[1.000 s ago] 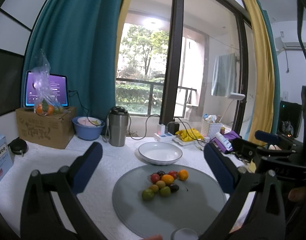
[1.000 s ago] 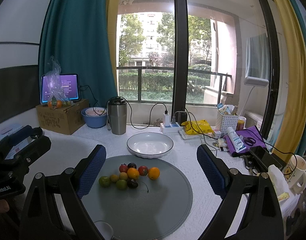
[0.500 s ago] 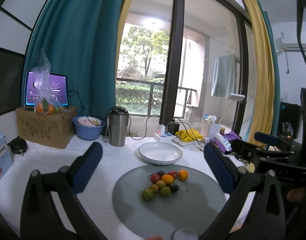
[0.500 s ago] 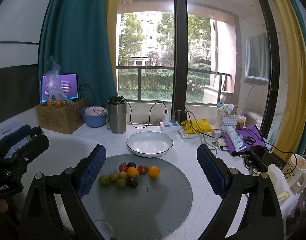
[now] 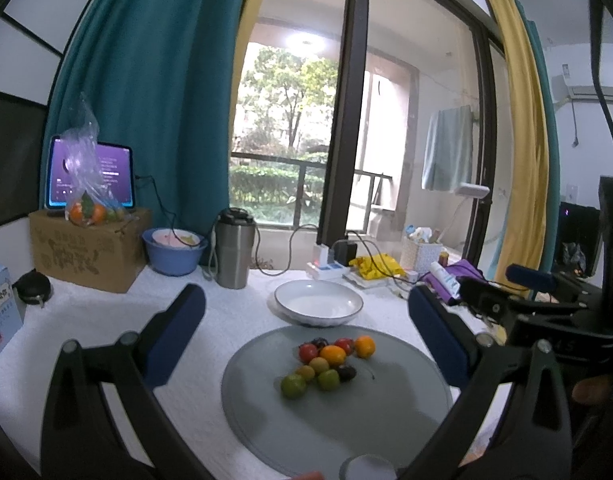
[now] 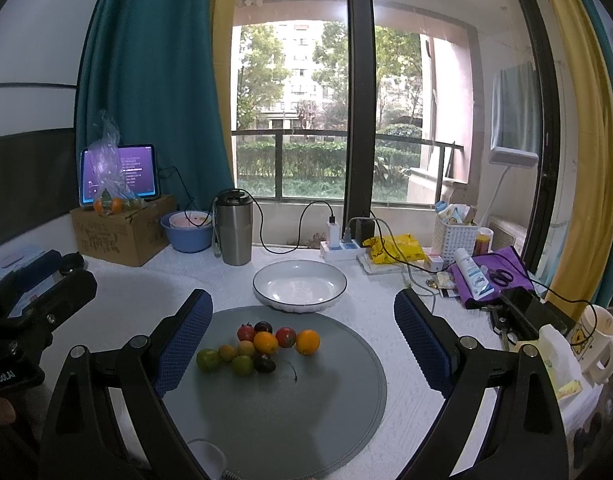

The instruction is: Organize fruits

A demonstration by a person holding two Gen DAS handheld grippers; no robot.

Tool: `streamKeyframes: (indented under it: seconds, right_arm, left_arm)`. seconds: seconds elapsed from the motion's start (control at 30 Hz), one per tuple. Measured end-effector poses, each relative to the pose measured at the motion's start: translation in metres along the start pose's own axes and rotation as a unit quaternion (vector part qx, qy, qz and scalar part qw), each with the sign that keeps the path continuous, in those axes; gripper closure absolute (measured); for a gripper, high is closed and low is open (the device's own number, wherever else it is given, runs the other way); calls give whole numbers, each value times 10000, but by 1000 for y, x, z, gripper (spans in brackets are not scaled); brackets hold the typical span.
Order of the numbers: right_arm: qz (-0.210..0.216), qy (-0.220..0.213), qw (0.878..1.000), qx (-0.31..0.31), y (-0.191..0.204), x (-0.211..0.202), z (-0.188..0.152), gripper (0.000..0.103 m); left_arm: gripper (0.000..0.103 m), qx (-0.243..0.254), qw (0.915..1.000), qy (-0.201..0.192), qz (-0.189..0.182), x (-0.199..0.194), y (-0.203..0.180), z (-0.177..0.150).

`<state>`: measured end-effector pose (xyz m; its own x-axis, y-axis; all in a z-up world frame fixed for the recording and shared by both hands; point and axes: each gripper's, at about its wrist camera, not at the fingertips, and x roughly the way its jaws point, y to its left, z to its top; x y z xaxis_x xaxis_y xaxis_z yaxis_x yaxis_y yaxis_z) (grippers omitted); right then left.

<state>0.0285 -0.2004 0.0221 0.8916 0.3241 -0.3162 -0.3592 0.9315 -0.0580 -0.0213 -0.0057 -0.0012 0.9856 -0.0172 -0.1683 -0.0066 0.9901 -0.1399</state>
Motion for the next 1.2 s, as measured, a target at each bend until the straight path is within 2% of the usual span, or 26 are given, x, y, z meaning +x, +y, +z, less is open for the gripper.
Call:
streamKeyframes:
  seconds: [0.23, 0.43, 0.63, 0.77, 0.97, 1.2]
  right_arm:
    - [-24, 243, 9997, 87, -8, 18, -8, 9]
    - [-1, 537, 9984, 183, -16, 41, -20, 9]
    - [36, 933, 9951, 325, -26, 70, -33, 10]
    - [38, 1129, 9928, 394, -33, 89, -39, 11]
    - [210, 1507, 9870, 524, -42, 124, -48, 21]
    - [483, 1989, 9772, 555, -42, 163, -61, 25]
  left_arm:
    - [1, -15, 9991, 429, 44, 24, 1, -14]
    - [1, 4, 9934, 1146, 98, 60, 4, -35]
    - [2, 141, 9841, 1771, 49, 95, 2, -60]
    - [2, 143, 9790, 2035, 53, 117, 4, -70]
    - [2, -66, 9685, 2486, 105, 147, 14, -83]
    - [11, -155, 9564, 2910, 199, 168, 20, -97]
